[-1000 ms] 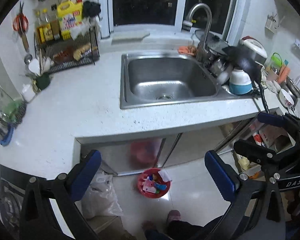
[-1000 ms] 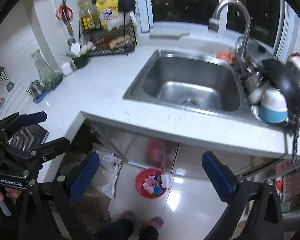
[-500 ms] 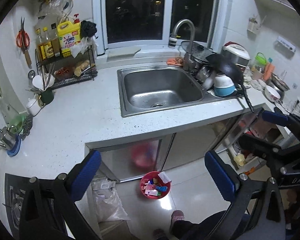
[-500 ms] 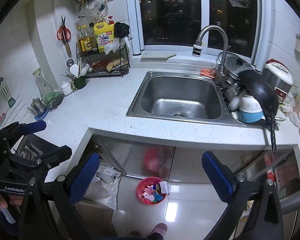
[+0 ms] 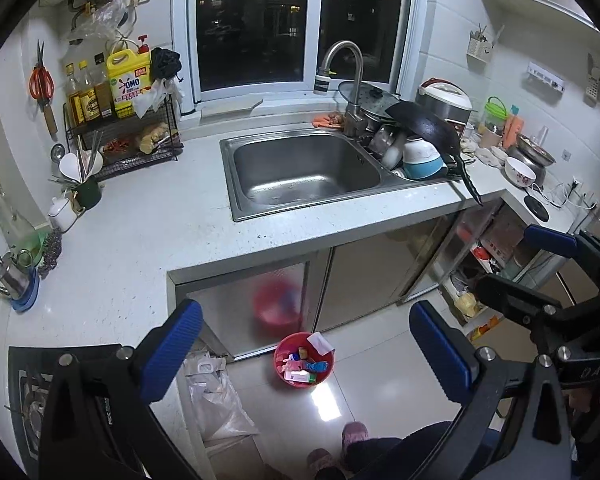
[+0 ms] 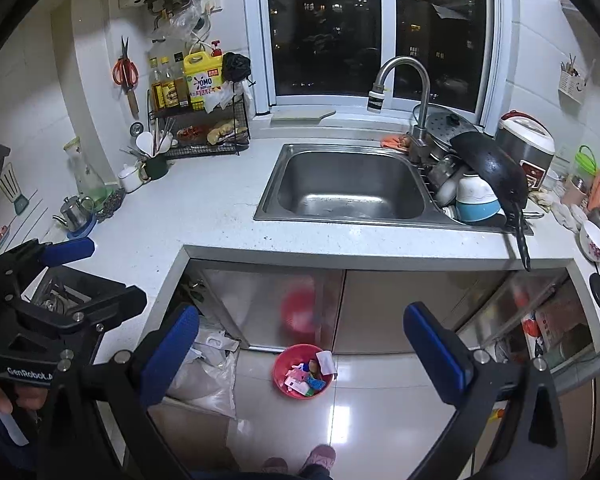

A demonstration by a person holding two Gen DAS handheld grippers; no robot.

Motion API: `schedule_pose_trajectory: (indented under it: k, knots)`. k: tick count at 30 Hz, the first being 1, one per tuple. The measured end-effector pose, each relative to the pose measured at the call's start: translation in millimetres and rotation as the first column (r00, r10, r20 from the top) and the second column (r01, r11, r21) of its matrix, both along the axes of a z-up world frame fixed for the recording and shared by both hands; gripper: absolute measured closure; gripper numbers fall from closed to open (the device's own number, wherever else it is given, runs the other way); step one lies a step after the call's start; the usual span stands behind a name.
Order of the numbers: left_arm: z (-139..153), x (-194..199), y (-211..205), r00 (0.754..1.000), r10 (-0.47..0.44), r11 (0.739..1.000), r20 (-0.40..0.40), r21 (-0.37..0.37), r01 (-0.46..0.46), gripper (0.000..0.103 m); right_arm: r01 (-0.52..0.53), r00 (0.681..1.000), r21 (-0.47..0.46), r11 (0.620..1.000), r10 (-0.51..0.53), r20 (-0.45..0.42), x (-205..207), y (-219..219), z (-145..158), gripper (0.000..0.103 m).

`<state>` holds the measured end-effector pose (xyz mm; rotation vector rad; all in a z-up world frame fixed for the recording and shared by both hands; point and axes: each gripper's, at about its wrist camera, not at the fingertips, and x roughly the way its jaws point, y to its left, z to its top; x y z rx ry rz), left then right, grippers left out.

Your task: Collect trash

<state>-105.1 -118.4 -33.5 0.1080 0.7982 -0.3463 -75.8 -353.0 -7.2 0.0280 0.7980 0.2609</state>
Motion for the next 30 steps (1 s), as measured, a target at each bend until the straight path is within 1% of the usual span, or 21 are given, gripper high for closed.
schedule_pose_trajectory:
  k: [9,14,30]
  knots:
    - [6,-8,1,1.0,0.009,1.0,0.021,0.008,-0.009,0.0,-0.002,1.0,0.001,1.0,0.002,0.017,-10,6,2,0.001]
    - [5,-11,2,0.999,0.013,1.0,0.033,-0.009,-0.013,0.0,0.005,0.999,0.0,1.0,-0.005,0.035,-13,7,4,0.001]
    - [7,-10,1,0.999,0.018,1.0,0.042,0.016,-0.019,0.0,0.002,0.999,0.01,1.0,-0.002,0.038,-14,5,3,0.001]
